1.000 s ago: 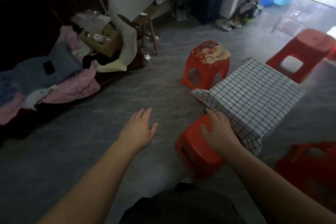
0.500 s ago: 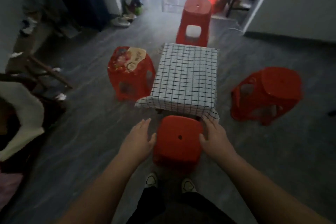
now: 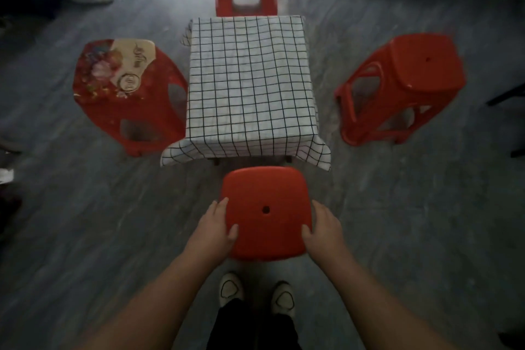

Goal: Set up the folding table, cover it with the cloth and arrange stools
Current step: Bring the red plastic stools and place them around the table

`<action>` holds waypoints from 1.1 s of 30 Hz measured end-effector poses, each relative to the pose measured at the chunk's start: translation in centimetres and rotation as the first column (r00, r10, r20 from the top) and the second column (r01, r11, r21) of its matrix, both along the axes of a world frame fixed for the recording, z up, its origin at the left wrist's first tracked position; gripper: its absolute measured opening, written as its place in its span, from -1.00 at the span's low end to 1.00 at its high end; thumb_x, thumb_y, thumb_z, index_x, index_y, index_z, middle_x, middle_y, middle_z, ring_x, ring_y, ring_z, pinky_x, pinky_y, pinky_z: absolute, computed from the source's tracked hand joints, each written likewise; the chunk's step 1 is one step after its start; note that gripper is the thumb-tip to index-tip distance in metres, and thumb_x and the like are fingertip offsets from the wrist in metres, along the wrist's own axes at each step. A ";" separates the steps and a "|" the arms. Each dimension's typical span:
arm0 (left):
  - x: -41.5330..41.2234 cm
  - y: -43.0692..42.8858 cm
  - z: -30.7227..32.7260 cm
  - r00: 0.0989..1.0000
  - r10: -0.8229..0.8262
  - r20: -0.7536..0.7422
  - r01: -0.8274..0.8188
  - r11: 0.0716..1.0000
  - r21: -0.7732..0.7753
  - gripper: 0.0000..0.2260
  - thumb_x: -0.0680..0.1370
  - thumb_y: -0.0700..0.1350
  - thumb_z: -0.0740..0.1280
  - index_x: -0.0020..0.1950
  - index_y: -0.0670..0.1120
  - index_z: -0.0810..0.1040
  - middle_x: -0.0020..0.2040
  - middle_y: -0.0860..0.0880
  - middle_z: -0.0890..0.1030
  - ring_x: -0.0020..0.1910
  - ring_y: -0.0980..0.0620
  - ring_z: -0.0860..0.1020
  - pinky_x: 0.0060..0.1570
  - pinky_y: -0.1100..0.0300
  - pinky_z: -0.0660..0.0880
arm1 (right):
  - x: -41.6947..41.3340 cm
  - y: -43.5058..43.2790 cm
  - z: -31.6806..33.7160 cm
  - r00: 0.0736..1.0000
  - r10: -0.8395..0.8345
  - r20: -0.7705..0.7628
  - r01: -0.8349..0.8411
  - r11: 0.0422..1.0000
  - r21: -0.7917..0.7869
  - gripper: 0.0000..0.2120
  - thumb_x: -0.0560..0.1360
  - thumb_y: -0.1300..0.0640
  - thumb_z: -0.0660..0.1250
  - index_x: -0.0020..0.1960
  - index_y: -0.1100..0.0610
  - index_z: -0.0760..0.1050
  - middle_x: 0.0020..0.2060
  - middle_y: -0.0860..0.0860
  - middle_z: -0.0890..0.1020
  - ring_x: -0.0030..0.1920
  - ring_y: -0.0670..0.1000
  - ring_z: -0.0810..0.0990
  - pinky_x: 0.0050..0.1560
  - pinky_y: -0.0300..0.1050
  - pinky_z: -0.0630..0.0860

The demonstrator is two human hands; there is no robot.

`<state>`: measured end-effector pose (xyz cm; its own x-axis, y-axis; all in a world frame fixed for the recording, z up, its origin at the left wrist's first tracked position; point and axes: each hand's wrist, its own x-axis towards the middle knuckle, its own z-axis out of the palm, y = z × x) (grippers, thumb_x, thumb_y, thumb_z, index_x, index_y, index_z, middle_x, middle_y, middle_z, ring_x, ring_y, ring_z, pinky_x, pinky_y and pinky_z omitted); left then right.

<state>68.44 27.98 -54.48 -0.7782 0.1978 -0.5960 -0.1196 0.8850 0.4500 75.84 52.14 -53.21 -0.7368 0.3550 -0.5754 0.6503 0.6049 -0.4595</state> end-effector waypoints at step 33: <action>15.2 -3.7 -14.9 0.974 0.217 0.066 -0.220 0.975 0.033 -0.06 0.49 0.04 0.47 0.61 0.18 -0.16 0.41 -0.23 0.31 0.31 -0.17 0.47 0.33 0.05 0.37 | 13.4 -4.7 -16.1 0.989 -0.126 -0.076 0.118 0.988 -0.098 -0.10 0.49 0.10 0.46 0.62 -0.10 -0.05 0.38 0.20 0.34 0.35 0.18 0.43 0.36 -0.01 0.33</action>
<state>83.68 24.31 -69.40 -0.7671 0.0515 -0.6394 -0.3367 0.8161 0.4697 89.24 47.46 -69.36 -0.7368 0.3929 -0.5502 0.6749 0.4751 -0.5646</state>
